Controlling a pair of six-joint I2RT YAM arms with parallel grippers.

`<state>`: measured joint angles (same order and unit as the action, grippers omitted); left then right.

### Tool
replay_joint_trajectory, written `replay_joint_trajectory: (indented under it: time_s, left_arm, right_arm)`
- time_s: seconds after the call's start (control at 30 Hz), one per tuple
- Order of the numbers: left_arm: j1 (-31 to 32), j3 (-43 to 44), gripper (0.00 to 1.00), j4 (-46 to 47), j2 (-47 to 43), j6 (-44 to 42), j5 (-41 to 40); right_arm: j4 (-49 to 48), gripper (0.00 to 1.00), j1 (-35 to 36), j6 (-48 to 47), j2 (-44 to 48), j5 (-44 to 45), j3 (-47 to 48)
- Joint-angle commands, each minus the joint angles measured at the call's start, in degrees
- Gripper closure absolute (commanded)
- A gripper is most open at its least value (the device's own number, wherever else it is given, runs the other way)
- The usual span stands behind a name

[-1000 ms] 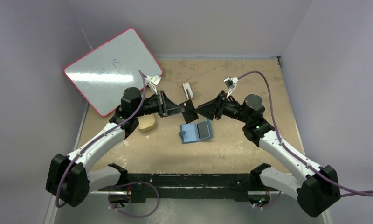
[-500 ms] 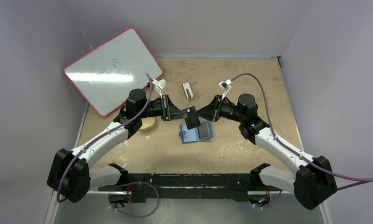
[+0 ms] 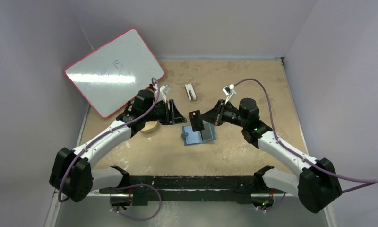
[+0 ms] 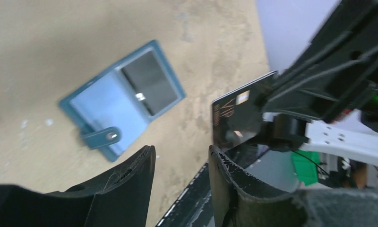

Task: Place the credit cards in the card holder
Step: Pick up the credit card from the storage box, then adjust the credit card.

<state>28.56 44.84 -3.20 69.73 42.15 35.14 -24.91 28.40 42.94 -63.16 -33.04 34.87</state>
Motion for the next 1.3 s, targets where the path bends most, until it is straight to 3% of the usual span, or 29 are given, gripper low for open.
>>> replay_joint_trajectory:
  time_s: [0.0,0.1,0.27,0.43,0.97,1.27]
  left_arm:
    - [1.80,3.14,0.55,-11.11,2.29,-8.49,-13.87]
    - [4.45,3.28,0.57,-12.05,5.31,-9.18,-18.38]
    - [6.63,1.05,0.66,-5.60,11.04,-5.57,-19.25]
    - [7.28,0.21,0.67,-1.98,15.13,-4.28,-20.22]
    - [7.36,-1.93,0.67,-2.19,18.35,-4.39,-24.82]
    - [7.44,-2.19,0.76,-1.00,20.50,-4.48,-23.15]
  right_arm:
    - [4.11,1.00,-0.39,-2.57,-0.80,7.43,0.22]
    - [4.08,1.00,-0.44,-2.87,-3.24,9.13,-0.39]
    - [2.78,1.00,-0.73,-3.12,-8.46,12.00,-1.13]
    - [2.03,1.00,-1.83,-4.09,-13.69,11.77,-1.20]
    - [-5.56,1.00,-6.00,-3.89,-21.69,7.28,-4.49]
    - [-9.90,1.00,-6.16,-2.95,-25.02,4.01,-6.51]
